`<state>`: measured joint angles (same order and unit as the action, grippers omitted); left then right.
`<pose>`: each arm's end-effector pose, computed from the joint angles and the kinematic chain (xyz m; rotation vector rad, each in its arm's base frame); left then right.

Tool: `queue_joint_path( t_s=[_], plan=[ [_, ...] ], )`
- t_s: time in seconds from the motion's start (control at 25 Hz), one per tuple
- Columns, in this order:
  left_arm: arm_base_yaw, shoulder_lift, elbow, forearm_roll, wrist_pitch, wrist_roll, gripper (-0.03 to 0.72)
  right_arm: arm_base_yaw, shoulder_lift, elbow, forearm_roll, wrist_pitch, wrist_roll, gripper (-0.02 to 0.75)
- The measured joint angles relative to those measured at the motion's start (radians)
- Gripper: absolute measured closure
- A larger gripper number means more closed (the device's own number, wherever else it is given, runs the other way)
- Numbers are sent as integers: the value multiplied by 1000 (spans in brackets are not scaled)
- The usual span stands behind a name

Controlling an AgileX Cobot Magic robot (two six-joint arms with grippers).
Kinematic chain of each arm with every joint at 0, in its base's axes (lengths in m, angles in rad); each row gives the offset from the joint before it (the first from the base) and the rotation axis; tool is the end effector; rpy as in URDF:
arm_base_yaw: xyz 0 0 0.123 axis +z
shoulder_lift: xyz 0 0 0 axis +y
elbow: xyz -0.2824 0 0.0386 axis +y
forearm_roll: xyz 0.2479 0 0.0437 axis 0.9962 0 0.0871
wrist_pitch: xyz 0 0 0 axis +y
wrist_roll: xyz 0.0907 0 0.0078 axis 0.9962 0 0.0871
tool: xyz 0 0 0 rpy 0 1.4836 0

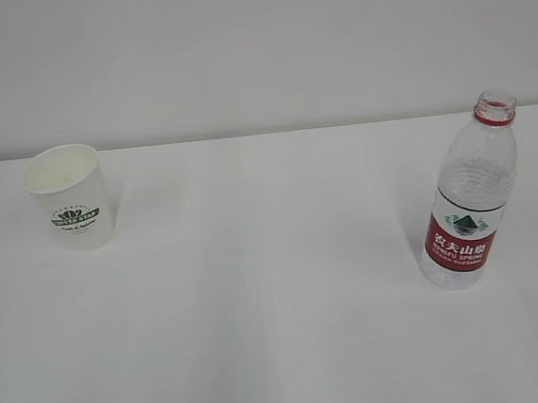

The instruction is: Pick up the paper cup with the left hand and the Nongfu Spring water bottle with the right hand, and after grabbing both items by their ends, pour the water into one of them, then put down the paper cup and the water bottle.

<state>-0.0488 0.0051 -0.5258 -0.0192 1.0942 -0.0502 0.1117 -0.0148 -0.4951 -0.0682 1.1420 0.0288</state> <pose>-0.0085 -0.0011 0.2816 0.0001 2.0580 -0.0843 -0.0095 -0.0068 0.2694 -0.0806 2.1121 0.0013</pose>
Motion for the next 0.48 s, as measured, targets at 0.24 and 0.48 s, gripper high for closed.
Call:
queue_joint_path(
  t_s=[0.24, 0.48],
  plan=[
    [0, 0, 0, 0, 0, 0, 101, 0, 0, 0, 0, 0, 0, 189],
    [0, 0, 0, 0, 0, 0, 101, 0, 0, 0, 0, 0, 0, 189]
  ],
)
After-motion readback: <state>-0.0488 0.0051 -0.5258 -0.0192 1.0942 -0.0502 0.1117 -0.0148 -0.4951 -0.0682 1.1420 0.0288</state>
